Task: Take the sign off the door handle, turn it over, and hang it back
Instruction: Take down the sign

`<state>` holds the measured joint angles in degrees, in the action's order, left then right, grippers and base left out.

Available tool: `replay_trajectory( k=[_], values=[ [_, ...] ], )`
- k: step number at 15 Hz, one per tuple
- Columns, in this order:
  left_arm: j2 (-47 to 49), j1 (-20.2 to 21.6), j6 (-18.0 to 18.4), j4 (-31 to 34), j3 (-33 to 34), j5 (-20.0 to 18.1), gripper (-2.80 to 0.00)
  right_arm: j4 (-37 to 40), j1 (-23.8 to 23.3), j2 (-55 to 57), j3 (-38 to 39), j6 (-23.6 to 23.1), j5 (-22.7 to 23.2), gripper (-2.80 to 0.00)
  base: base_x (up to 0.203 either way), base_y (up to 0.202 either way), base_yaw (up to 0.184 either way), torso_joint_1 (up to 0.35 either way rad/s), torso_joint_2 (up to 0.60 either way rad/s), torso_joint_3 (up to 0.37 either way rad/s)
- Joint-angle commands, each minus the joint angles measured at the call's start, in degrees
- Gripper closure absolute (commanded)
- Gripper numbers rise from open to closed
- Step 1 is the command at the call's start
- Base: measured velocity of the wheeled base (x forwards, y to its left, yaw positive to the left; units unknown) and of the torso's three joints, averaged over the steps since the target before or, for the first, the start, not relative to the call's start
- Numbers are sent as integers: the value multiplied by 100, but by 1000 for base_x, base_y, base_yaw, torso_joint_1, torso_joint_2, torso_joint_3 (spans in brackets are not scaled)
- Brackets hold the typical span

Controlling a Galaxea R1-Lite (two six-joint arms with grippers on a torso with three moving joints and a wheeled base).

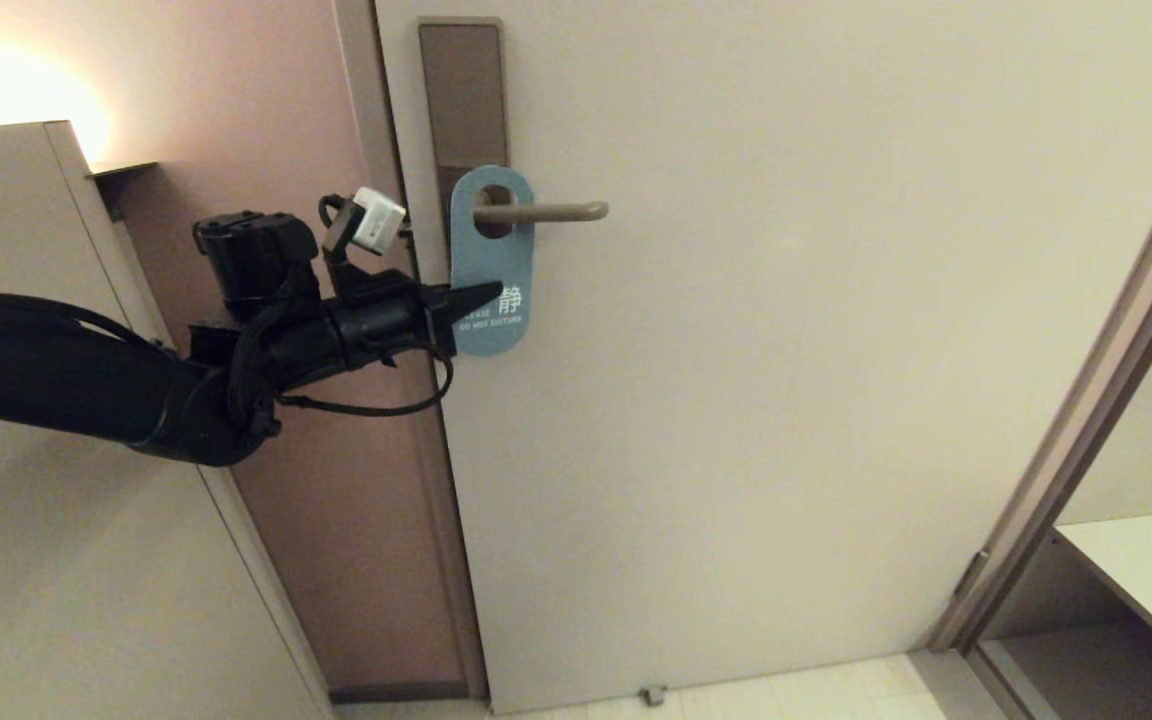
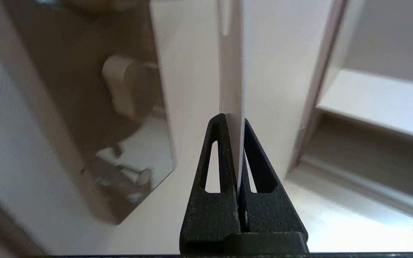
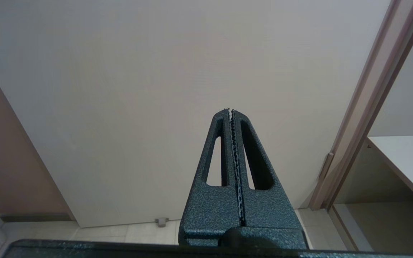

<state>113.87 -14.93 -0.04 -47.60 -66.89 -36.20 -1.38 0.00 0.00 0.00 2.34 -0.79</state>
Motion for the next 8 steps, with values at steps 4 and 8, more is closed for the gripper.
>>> replay_trajectory(
  k=[4, 8],
  values=[
    [-14, -92, 191, 66, 1, 299, 0, -3, 0, 0, 0, 3, 0, 0, 0, 0, 0, 0, 0, 0],
    [-31, -365, 197, 66, -8, 714, 0, -3, 0, 0, 0, 3, 0, 0, 0, 0, 0, 0, 0, 0]
  ],
)
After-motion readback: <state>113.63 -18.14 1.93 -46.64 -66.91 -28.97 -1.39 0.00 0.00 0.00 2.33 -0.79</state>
